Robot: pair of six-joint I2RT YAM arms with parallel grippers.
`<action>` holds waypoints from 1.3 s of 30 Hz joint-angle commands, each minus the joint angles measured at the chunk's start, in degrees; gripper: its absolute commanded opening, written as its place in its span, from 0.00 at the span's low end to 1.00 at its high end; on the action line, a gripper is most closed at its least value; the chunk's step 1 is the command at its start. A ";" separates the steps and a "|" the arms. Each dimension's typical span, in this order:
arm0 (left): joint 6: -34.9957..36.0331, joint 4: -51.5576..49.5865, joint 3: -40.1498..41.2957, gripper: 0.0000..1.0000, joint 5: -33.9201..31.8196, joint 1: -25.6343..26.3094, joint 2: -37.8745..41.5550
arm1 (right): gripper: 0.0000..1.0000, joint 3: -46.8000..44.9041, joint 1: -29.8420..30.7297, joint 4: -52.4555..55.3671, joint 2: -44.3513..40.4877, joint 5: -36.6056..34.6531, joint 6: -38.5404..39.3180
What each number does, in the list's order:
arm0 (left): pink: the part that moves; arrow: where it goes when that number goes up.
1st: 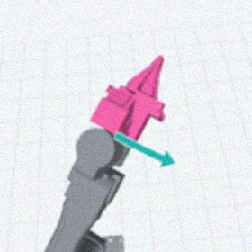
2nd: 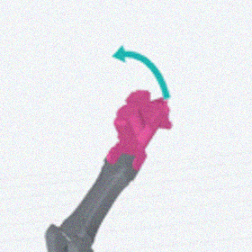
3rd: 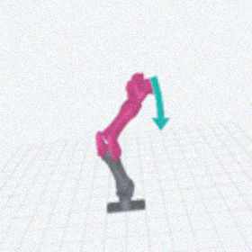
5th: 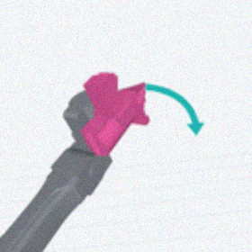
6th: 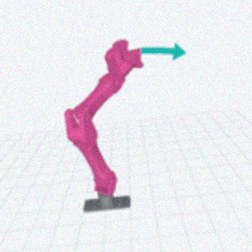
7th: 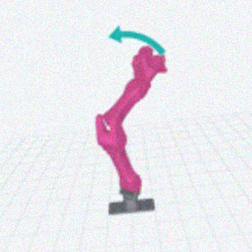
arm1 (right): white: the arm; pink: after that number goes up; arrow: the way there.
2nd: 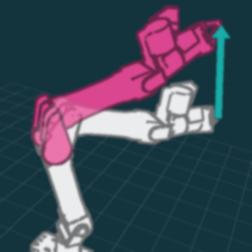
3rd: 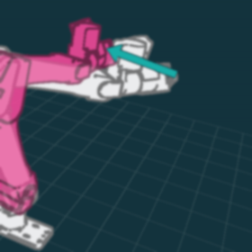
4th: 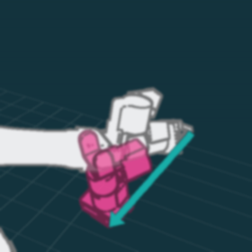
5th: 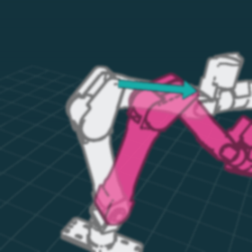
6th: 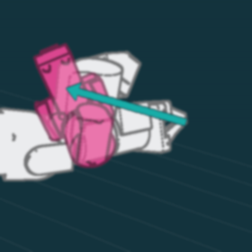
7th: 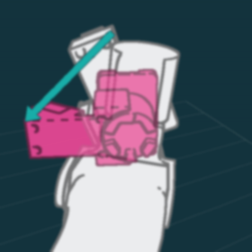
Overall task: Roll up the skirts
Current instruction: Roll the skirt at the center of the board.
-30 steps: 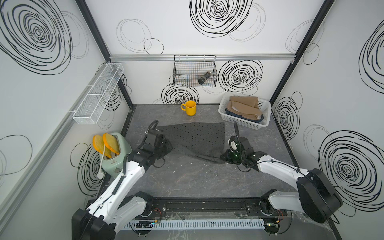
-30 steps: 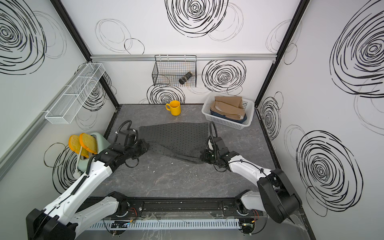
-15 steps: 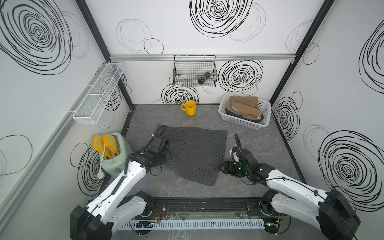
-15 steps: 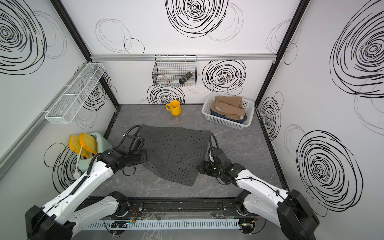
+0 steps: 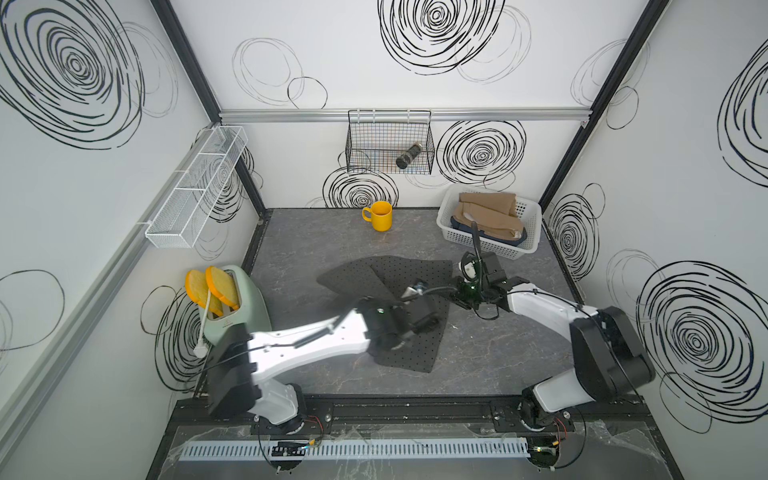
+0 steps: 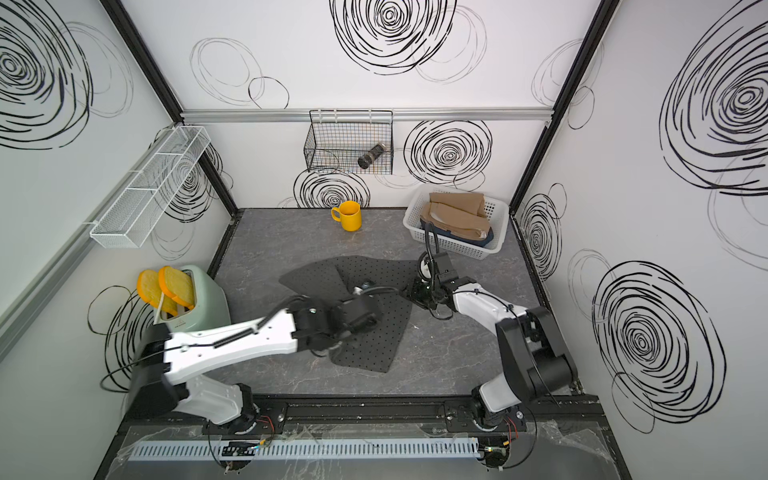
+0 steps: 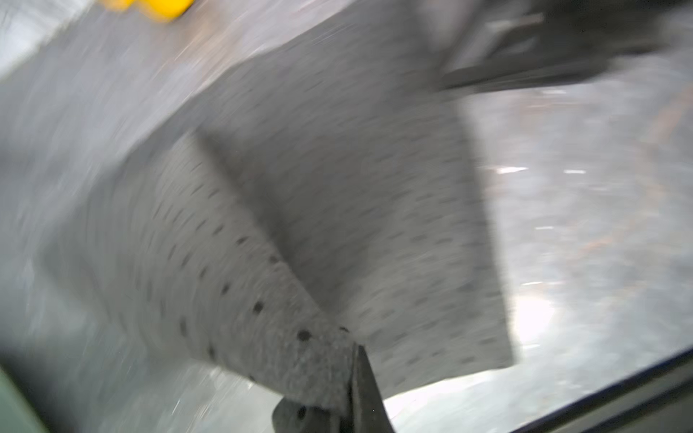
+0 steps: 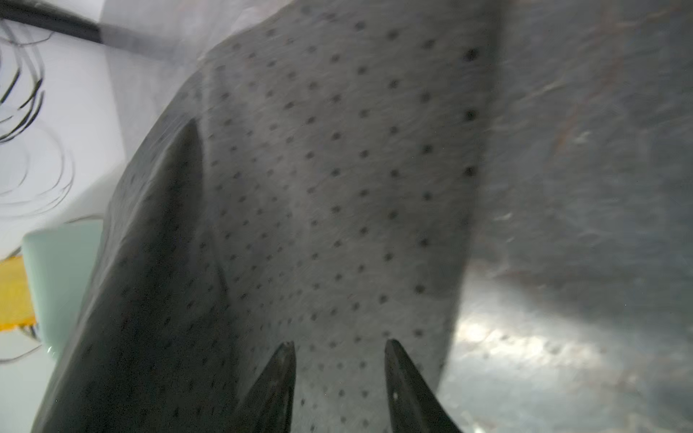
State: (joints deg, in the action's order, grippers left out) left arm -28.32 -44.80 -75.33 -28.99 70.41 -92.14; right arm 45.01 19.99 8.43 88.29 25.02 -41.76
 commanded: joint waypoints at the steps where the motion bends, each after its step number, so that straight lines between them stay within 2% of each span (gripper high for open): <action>1: 7.97 -1.24 -7.04 0.00 -5.97 8.06 -13.81 | 0.48 -4.78 -3.05 -2.15 -0.19 5.42 0.36; 3: 8.70 -2.63 -11.54 0.00 -5.52 10.17 -21.17 | 0.49 -6.57 -3.94 -3.49 -0.10 7.34 0.54; 6: 9.79 -1.83 -14.55 0.01 -2.48 11.56 -25.70 | 0.51 -7.00 -4.20 -2.95 -0.42 6.04 1.46; 7: 10.26 -1.54 -14.64 0.11 -1.97 11.67 -26.18 | 0.52 -7.51 -4.46 -3.42 -0.69 6.04 1.19; 8: 10.06 -1.61 -14.67 0.27 -2.61 11.61 -26.27 | 0.53 -8.02 -4.83 -3.94 -1.03 6.52 0.97; 10: 9.56 -1.81 -14.02 0.40 -2.61 10.65 -25.58 | 0.54 -8.36 -5.38 -4.21 -1.34 7.30 1.03; 12: 8.07 -1.52 -13.28 0.67 0.20 8.56 -23.36 | 0.58 -8.45 -5.65 -3.99 -2.38 7.02 1.31; 16: 5.51 1.86 -10.95 0.93 8.96 3.00 -14.91 | 0.61 -8.78 -6.35 -3.49 -5.48 5.95 1.85; 19: 2.94 5.81 -8.00 0.99 18.35 -1.56 -7.30 | 0.62 -9.07 -6.58 -2.18 -7.79 4.32 2.44; 21: 0.34 8.38 -4.43 0.99 24.93 -5.90 -2.26 | 0.62 -9.15 -6.53 -1.02 -9.29 3.46 3.17; 25: -8.88 10.53 6.61 0.96 36.09 -20.13 6.36 | 0.62 -10.44 -4.94 2.66 -15.36 2.80 4.86; 27: -13.74 12.90 14.63 0.96 43.45 -27.88 9.73 | 0.65 -10.89 -1.95 6.24 -19.18 0.77 5.35; 29: -18.93 17.86 23.32 0.96 49.83 -34.66 12.81 | 0.69 -11.20 3.95 10.02 -22.78 -2.76 5.66; 32: -24.22 24.90 31.49 0.96 53.14 -40.92 15.66 | 0.69 -10.15 12.01 15.85 -25.99 -7.43 4.14; 34: -26.73 27.56 34.04 0.96 53.56 -43.43 16.25 | 0.69 -9.57 15.21 19.07 -27.64 -10.34 3.10; 37: -29.79 29.35 36.49 0.96 51.58 -45.13 16.82 | 0.69 -8.87 18.42 25.07 -29.94 -14.94 1.52; 39: -32.32 33.11 38.77 0.97 52.53 -45.73 15.95 | 0.69 -8.85 20.25 28.71 -32.54 -17.46 -0.05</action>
State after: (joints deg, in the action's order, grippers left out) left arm -54.19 -20.60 -38.15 20.75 25.65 -77.08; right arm 34.76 38.52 27.70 58.48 14.17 -39.72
